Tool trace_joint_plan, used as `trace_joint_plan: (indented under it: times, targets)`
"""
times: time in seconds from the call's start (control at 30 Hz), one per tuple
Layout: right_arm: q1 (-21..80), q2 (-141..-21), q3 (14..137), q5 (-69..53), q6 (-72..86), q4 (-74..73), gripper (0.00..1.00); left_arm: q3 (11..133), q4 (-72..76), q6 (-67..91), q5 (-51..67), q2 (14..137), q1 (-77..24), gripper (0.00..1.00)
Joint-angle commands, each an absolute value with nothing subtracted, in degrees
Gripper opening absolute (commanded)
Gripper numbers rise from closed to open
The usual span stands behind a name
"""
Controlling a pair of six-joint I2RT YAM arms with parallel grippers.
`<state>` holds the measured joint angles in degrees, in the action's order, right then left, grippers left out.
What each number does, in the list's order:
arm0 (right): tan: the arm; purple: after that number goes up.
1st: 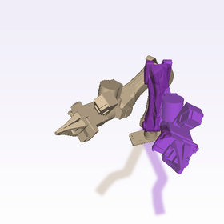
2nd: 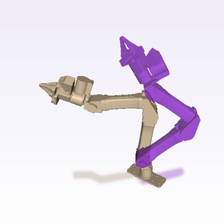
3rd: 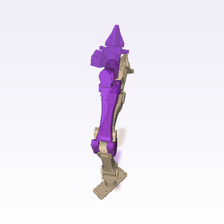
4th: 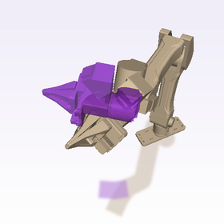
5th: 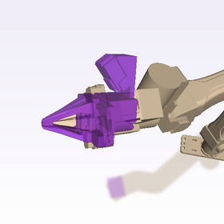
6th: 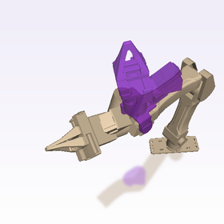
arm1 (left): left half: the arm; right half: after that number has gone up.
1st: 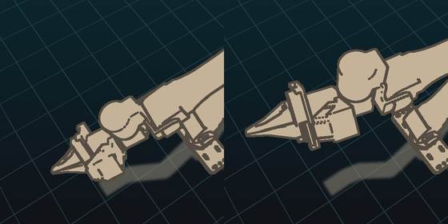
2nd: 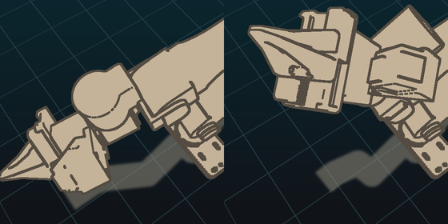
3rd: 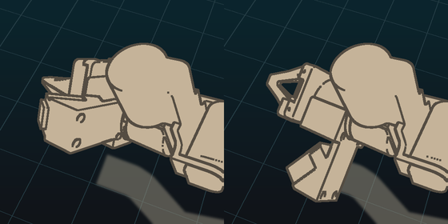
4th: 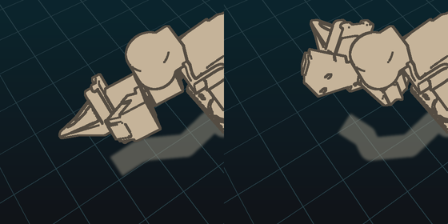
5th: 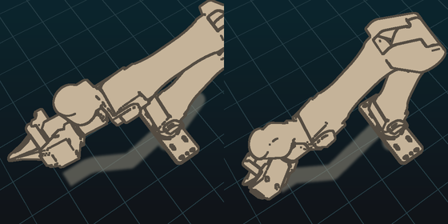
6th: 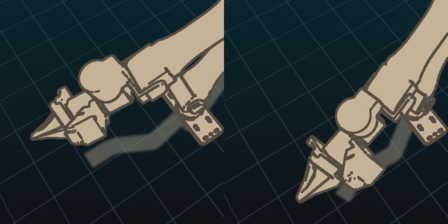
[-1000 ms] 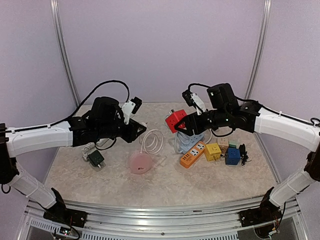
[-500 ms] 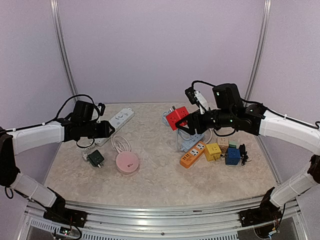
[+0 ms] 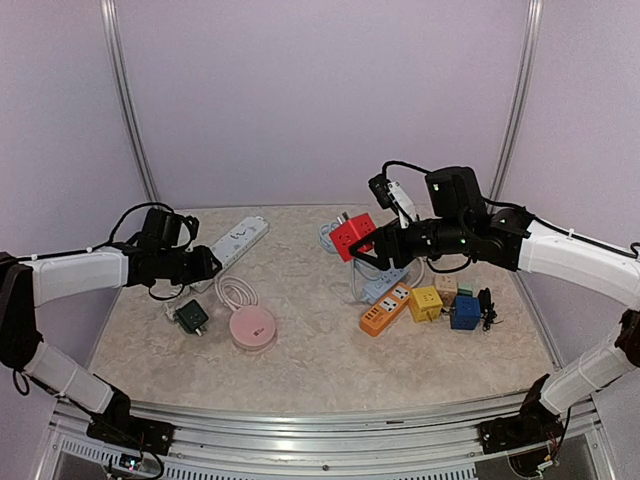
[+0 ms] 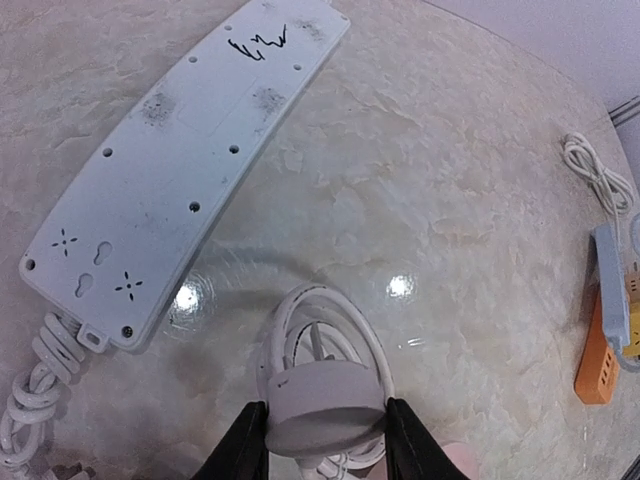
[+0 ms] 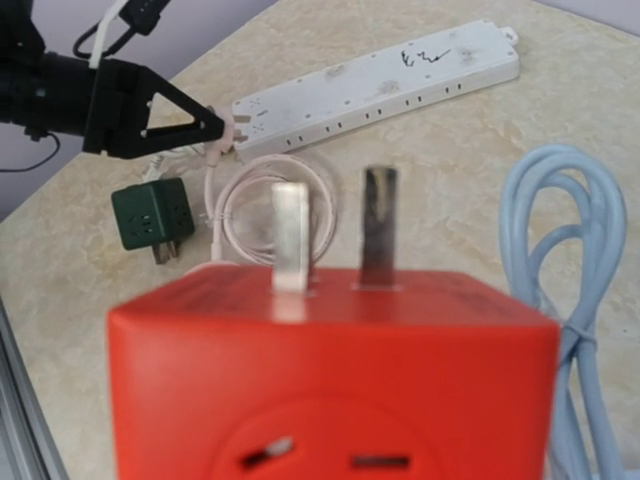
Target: Pull the plug off the socket
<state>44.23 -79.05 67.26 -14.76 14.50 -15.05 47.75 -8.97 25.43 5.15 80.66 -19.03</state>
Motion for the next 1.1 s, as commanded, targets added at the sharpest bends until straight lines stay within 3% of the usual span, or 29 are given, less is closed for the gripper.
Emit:
trace_joint_plan:
  times: [0.0, 0.13, 0.33, 0.57, 0.77, 1.07]
  targets:
    - [44.4, -77.7, 67.34, -16.81, 13.45, -8.62, 0.0, 46.49, -6.75, 26.56, 5.11, 80.85, -18.84, 0.47]
    - [44.39, -77.58, 67.34, -18.35, 13.32, -7.83, 0.0, 45.73, -6.28, 27.15, 4.06, 79.02, -18.84, 0.74]
    - [44.38, -77.2, 67.27, -20.36, 13.09, -6.81, 0.0, 44.74, -6.16, 26.89, 1.96, 76.52, -18.89, 0.98]
    - [44.3, -77.21, 67.16, -24.64, 13.98, -4.74, 0.0, 42.24, -3.42, 23.64, 0.58, 68.58, -18.96, 0.99]
    - [44.13, -78.08, 66.92, -35.67, 15.66, -0.2, 0.0, 43.13, 1.04, 16.02, 12.56, 60.71, -23.14, 0.99]
    - [43.68, -79.34, 67.33, -46.45, 22.52, 6.73, 0.0, 45.9, 7.91, -3.44, 11.33, 58.65, -45.03, 0.99]
